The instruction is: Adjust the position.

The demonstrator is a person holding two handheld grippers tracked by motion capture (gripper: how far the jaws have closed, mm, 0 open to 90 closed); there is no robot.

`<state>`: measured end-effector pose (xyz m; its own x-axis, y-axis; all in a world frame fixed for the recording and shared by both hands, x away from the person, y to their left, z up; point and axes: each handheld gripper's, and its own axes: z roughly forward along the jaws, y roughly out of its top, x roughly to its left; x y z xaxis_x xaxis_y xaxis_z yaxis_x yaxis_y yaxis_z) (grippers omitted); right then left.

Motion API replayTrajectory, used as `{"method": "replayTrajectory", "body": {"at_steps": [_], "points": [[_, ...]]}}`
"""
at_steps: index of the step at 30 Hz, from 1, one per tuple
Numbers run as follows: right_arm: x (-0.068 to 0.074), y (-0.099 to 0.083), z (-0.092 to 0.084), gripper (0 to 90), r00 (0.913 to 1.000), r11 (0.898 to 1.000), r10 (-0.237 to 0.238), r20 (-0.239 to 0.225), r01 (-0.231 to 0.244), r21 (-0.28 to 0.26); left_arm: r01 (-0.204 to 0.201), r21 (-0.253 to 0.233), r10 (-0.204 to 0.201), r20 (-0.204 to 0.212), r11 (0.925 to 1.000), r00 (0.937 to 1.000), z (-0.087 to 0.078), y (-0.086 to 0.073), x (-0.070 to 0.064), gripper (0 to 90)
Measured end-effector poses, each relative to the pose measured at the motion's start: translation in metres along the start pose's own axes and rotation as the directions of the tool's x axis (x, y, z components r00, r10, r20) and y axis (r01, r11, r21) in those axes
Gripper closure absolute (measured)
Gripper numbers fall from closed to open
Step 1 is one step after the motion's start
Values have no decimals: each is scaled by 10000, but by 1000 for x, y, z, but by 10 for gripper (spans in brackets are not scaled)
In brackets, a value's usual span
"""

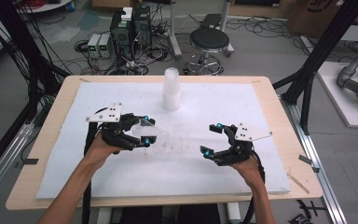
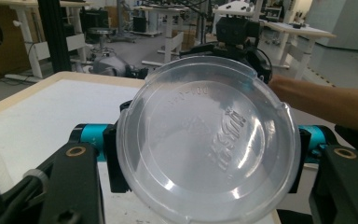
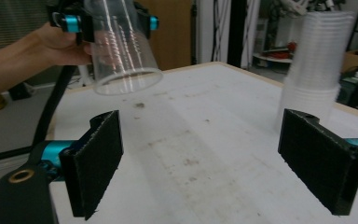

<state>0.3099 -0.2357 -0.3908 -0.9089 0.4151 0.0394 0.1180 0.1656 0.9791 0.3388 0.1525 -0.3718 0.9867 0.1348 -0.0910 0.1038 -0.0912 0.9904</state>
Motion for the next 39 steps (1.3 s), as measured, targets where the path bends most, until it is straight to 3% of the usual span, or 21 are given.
{"method": "replayTrajectory", "body": {"at_steps": [5,17,28,39], "points": [[4,11,11,138,9963,9995,-305,-806,300,-84,49,-65,-48,89,10000,9999,2,0,-1,378],[6,21,31,139,9853,9987,-469,-1641,434,-250,183,-360,-175,212,9992,9996,10,-1,-4,379],[11,34,67,139,9572,9968,-734,-2800,795,103,85,-274,-77,303,9996,9995,15,0,-8,379],[17,39,93,139,9403,9929,-773,-3313,1029,603,-41,-297,53,385,9996,9992,17,2,-10,379]]}}
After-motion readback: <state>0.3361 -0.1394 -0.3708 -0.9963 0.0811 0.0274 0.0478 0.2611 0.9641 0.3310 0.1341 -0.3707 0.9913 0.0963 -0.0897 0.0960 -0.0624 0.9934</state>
